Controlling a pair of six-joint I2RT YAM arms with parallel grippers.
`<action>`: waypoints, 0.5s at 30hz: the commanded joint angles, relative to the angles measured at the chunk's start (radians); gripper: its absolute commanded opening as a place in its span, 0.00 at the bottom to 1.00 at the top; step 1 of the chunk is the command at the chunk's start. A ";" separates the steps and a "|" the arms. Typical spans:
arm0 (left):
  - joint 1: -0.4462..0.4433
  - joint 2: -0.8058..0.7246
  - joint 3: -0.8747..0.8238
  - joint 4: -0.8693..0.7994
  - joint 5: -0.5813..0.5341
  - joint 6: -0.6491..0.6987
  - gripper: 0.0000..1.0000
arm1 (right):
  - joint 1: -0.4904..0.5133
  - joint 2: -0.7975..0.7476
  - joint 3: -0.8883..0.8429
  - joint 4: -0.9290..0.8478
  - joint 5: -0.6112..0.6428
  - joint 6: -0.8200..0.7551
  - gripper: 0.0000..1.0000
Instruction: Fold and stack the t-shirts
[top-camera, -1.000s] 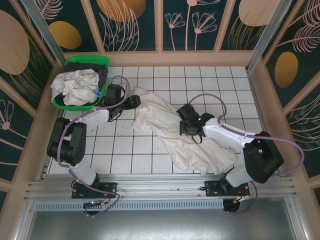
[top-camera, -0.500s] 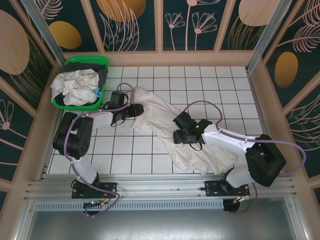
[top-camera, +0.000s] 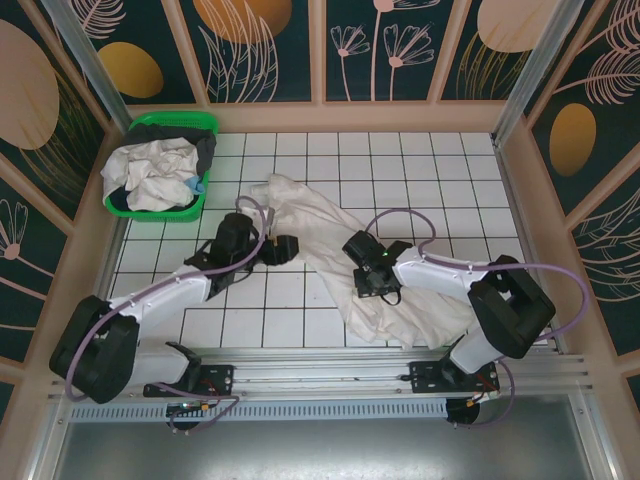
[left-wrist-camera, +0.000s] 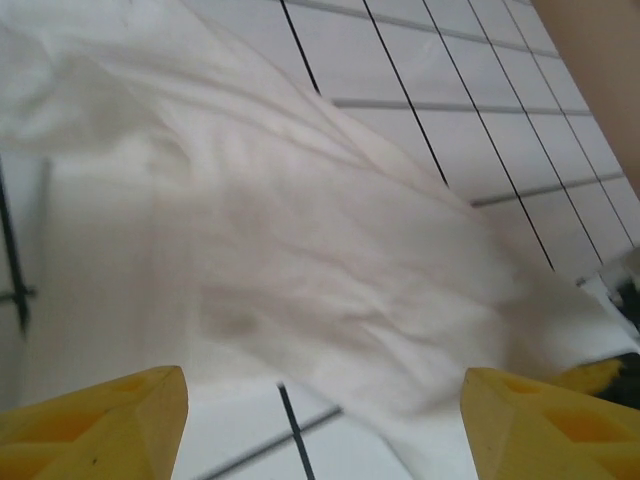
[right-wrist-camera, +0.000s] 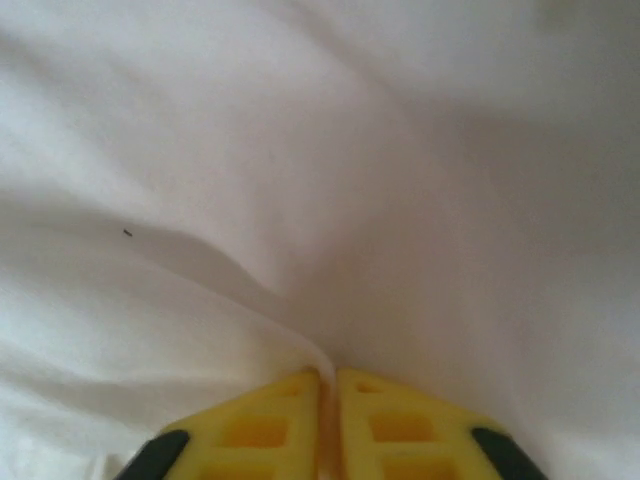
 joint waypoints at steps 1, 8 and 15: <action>-0.111 -0.023 -0.026 0.008 -0.066 -0.083 0.75 | -0.010 0.004 0.067 -0.063 0.074 -0.031 0.00; -0.366 0.055 -0.020 0.120 -0.162 -0.205 0.74 | -0.091 -0.098 0.200 -0.056 0.102 -0.093 0.00; -0.466 0.342 0.144 0.188 -0.140 -0.201 0.78 | -0.245 -0.097 0.261 0.089 -0.023 -0.157 0.00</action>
